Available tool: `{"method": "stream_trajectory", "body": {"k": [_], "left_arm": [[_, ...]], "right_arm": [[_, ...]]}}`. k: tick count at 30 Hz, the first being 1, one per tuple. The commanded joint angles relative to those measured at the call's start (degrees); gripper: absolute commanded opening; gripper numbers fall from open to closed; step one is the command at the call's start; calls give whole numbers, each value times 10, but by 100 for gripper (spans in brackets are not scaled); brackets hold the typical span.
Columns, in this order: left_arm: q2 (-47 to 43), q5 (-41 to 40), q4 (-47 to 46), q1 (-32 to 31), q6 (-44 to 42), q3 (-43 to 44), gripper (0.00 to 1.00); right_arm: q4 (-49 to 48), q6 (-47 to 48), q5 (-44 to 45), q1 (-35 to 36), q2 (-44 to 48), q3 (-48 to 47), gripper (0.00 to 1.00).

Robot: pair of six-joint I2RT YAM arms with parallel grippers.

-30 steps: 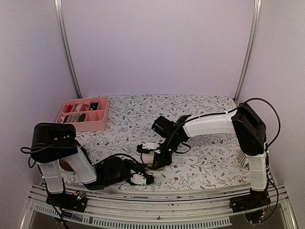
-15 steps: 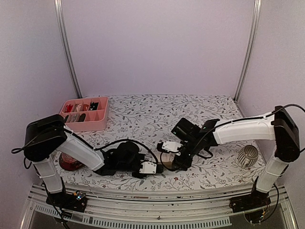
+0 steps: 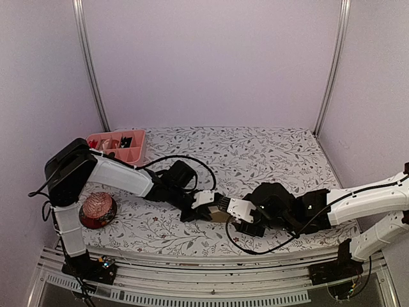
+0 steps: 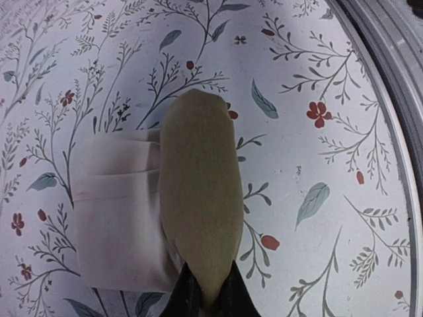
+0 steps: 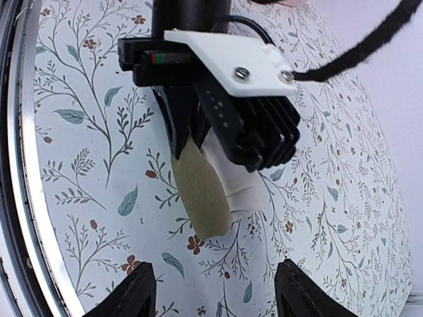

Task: Roll the underwear
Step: Roll the underwear at the center of the board.

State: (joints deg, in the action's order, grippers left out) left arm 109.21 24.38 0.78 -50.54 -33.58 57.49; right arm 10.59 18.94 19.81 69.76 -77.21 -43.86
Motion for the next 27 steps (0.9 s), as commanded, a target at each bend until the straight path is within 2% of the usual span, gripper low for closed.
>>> {"method": "stream_trajectory", "body": {"k": [1, 5, 11, 20, 24, 27], "left_arm": [[58, 108, 145, 40, 45, 50, 0], [92, 157, 199, 55, 53, 96, 0], [133, 183, 239, 74, 67, 139, 0], [178, 218, 289, 87, 66, 178, 0], [185, 224, 296, 89, 65, 185, 0], [189, 224, 299, 91, 66, 188, 0]], "right_arm": [[-90, 59, 31, 19, -19, 11, 63], [-110, 99, 39, 21, -67, 4, 64], [-137, 181, 61, 14, -153, -32, 67], [-145, 225, 75, -22, -271, -84, 67], [-146, 234, 74, -25, -287, -88, 64], [-140, 235, 73, -27, -296, -92, 54]]}}
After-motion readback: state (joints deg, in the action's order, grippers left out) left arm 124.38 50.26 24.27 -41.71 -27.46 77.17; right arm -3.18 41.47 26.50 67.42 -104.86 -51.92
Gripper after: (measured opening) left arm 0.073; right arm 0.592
